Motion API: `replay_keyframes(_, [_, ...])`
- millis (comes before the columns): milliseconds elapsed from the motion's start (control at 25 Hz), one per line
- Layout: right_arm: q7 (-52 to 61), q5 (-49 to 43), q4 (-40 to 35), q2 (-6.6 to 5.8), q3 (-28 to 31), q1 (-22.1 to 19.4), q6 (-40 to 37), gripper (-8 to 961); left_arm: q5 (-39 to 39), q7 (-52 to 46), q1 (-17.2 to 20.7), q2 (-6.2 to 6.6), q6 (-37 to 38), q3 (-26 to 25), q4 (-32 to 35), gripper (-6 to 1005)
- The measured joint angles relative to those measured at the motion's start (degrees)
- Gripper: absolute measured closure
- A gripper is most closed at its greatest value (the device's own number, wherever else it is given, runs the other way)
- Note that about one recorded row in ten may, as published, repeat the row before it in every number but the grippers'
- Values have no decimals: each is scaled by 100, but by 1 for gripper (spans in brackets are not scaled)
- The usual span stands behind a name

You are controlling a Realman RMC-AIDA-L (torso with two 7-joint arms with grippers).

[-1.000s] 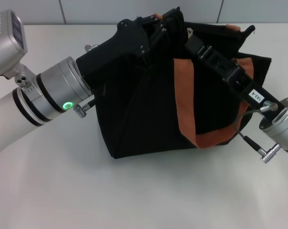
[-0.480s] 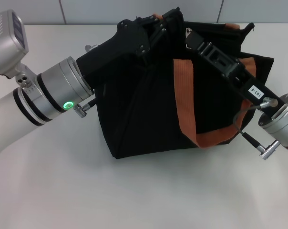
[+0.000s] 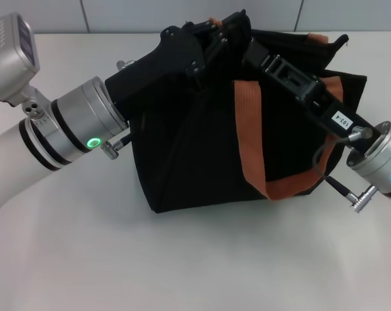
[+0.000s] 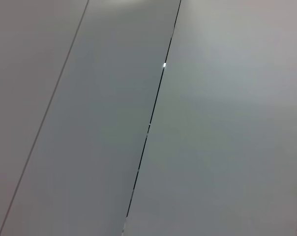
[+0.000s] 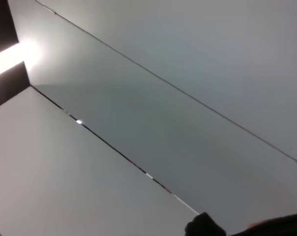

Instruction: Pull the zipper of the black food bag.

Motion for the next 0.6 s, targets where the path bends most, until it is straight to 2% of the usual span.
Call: replay_keyframes(600, [152, -14, -92, 1, 11, -39, 107, 640, -27, 1, -35, -1, -1, -4, -19, 938])
